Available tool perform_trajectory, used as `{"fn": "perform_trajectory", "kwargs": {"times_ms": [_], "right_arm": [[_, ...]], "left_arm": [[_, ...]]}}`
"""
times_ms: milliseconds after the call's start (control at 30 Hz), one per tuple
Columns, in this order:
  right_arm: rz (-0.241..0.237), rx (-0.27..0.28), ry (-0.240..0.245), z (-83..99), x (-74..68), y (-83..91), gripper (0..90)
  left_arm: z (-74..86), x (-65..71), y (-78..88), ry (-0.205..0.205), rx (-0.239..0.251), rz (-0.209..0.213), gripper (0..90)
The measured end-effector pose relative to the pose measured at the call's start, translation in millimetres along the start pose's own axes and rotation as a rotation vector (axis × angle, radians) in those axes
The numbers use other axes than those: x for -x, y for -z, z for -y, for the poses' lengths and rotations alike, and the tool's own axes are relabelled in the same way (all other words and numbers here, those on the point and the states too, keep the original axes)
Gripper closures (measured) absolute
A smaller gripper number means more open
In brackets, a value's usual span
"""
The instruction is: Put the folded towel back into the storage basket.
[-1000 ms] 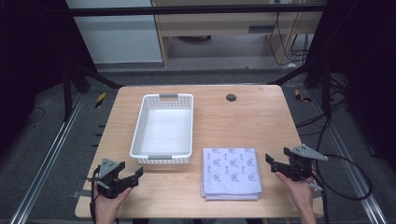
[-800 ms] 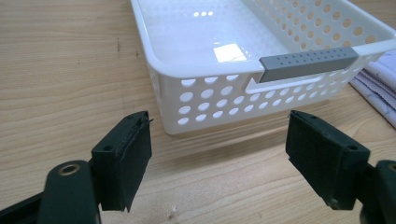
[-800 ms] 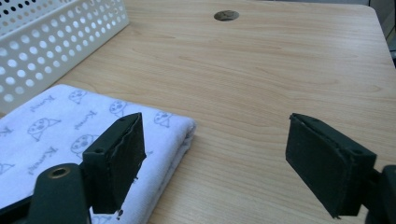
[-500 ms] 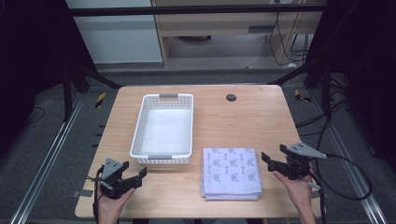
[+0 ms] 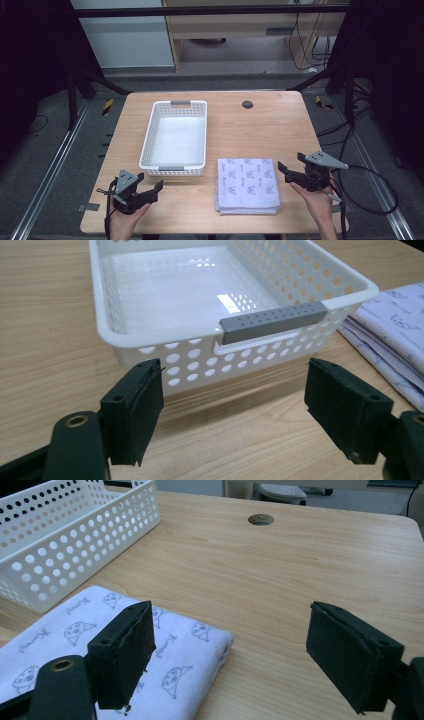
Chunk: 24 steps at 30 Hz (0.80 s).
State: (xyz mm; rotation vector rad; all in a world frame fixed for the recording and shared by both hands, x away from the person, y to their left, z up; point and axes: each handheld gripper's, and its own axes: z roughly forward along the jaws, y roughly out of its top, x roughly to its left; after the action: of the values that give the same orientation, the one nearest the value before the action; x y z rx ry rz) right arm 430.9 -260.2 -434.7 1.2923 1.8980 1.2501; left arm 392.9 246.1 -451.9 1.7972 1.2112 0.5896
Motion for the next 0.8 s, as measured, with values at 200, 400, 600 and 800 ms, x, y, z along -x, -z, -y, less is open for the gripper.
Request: {"fn": "perform_trajectory", "kwargs": {"times_ms": [200,400,600,800], "right_arm": [[-0.006,-0.001,0.002,-1.5,-1.3,-1.1,19.8],[-0.020,0.002,0.012,-5.7,-4.1,-2.3,21.4],[-0.018,0.009,0.028,-11.3,-5.9,-1.4,23.3],[-0.024,0.011,0.035,-19.2,-9.3,-2.6,25.3]], "left_arm": [[-1.7,10.1,-1.1,-0.017,0.005,0.018,22.7],[-4.5,19.0,-3.1,-0.023,0.011,0.039,23.0],[-13.1,21.8,-2.2,-0.013,0.026,0.066,23.4],[-22.7,26.2,-1.2,-0.013,0.045,0.080,24.8]]}}
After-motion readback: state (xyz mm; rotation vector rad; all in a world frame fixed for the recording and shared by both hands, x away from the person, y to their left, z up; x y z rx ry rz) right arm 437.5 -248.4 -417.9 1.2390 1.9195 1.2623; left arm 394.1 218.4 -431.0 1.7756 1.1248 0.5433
